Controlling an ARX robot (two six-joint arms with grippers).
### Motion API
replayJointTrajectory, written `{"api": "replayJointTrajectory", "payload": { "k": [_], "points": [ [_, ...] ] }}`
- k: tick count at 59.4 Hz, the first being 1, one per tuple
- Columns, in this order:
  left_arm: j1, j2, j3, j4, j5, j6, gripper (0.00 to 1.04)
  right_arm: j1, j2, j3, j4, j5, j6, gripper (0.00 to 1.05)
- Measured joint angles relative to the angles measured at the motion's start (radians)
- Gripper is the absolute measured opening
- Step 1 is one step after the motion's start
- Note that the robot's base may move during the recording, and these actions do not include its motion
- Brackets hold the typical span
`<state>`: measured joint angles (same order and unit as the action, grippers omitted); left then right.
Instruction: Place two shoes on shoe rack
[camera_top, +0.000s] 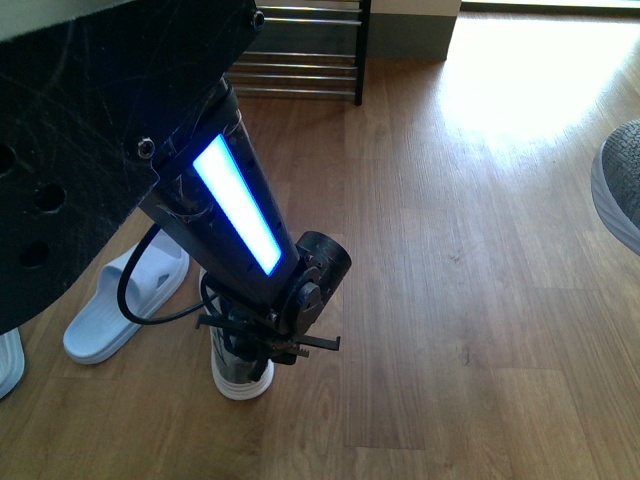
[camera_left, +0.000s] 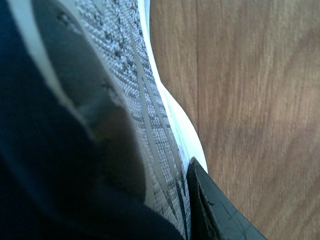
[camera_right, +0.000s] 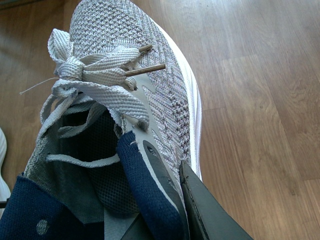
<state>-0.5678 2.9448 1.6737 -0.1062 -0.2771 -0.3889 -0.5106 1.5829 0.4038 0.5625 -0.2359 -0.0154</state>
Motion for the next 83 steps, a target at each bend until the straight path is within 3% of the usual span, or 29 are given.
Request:
{"api": "replayJointTrajectory", "payload": {
  "k": [22, 34, 64, 83],
  "points": [
    [-0.021, -0.236, -0.241, 0.155, 0.044, 0.153, 0.03, 0.0, 0.0, 0.0, 0.0, 0.0, 0.0, 0.01],
    [-0.014, -0.541, -0.428, 0.271, 0.016, 0.235, 0.03, 0.0, 0.0, 0.0, 0.0, 0.0, 0.0, 0.01],
    [-0.015, -1.091, -0.814, 0.396, -0.041, 0.218, 0.03, 0.0, 0.0, 0.0, 0.0, 0.0, 0.0, 0.01],
    [-0.078, -1.533, -1.102, 0.327, -0.146, 0.113, 0.03, 0.0, 0.0, 0.0, 0.0, 0.0, 0.0, 0.01]
  ]
}}
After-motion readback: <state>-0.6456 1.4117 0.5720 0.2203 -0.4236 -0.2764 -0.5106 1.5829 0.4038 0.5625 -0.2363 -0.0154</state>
